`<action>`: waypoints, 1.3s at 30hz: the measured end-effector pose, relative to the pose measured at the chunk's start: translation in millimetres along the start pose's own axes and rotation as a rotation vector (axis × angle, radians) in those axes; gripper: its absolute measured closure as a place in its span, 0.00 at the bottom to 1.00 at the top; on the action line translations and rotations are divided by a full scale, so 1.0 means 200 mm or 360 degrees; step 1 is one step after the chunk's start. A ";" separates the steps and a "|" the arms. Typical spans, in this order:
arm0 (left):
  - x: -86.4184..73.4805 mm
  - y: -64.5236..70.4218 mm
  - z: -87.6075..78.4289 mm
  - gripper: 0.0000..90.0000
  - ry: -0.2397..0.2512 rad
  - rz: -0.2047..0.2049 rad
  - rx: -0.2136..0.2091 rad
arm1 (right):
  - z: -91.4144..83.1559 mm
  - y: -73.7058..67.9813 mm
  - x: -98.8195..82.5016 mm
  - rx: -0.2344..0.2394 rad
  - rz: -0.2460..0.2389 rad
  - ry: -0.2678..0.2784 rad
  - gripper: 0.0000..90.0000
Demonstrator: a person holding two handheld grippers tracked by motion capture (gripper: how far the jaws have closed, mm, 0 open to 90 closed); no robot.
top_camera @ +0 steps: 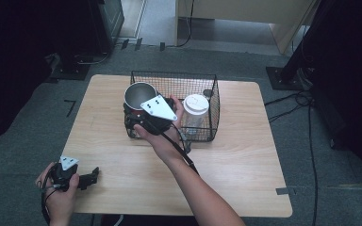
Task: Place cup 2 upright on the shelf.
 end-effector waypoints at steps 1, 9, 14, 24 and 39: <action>0.00 0.00 0.00 0.00 -0.0001 0.0000 0.0000 | 0.01 0.01 0.00 -0.0007 0.0009 -0.0002 0.09; 0.00 0.00 0.00 0.00 0.0001 -0.0002 -0.0002 | 0.07 0.08 0.00 -0.0040 0.0037 0.0012 0.08; 0.00 0.00 0.00 0.00 0.0000 -0.0002 -0.0002 | 0.12 0.12 -0.02 -0.0069 0.0055 -0.0014 0.08; 0.00 0.00 0.00 0.00 -0.0002 0.0000 -0.0002 | 0.26 0.20 -0.09 -0.0102 0.0082 -0.0078 0.08; 0.00 0.00 0.00 0.00 -0.0002 0.0000 -0.0003 | 0.45 0.29 -0.18 -0.0053 0.0111 -0.0032 0.09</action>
Point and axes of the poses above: each handheld gripper's, and its own axes: z roughly forward along the jaws, x roughly out of its top, y roughly to its right, the point moved 1 cm from there along z, roughly forward along the jaws, and after that the axes turned 1 degree about y, right-handed, at the moved point
